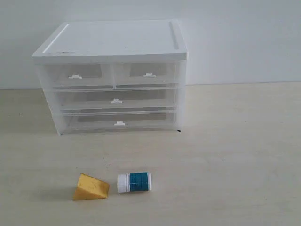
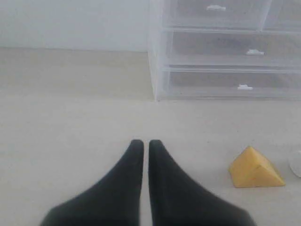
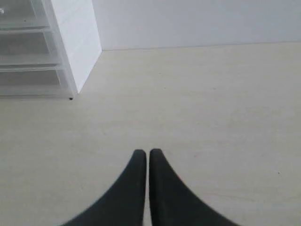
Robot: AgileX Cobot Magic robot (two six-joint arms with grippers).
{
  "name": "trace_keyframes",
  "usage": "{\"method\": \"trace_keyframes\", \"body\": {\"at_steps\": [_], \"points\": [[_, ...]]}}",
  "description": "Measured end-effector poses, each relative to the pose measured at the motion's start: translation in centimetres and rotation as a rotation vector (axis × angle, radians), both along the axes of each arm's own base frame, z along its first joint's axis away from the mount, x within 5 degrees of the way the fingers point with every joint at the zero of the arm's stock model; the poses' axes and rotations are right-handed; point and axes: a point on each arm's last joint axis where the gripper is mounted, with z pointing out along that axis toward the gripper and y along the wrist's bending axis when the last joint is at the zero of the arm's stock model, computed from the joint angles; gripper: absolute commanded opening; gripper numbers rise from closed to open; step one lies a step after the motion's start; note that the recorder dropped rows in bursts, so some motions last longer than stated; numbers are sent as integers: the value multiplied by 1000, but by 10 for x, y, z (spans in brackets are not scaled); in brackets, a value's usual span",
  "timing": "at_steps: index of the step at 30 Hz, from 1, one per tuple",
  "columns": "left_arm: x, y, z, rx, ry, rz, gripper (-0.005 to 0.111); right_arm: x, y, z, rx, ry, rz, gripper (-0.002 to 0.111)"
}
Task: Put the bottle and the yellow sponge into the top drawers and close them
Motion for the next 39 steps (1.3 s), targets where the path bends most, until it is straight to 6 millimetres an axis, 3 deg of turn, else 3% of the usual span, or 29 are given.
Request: {"method": "trace_keyframes", "body": {"at_steps": [6, 12, 18, 21, 25, 33, 39], "points": [[0, 0, 1, 19, -10, -2, 4, 0, 0, 0, 0, 0, 0, 0], [3, -1, 19, -26, -213, -7, 4, 0, 0, 0, 0, 0, 0, 0], [-2, 1, 52, -258, -566, 6, 4, 0, 0, 0, 0, 0, 0, 0], [-5, 3, 62, -417, -664, -8, 4, 0, 0, 0, 0, 0, 0, 0], [-7, 1, 65, -569, -676, -53, 4, 0, 0, 0, 0, 0, 0, 0], [-5, -11, 108, -492, -674, -181, 4, 0, 0, 0, 0, 0, 0, 0], [40, -14, 137, -529, -462, -123, 4, 0, 0, 0, 0, 0, 0, 0]]}}
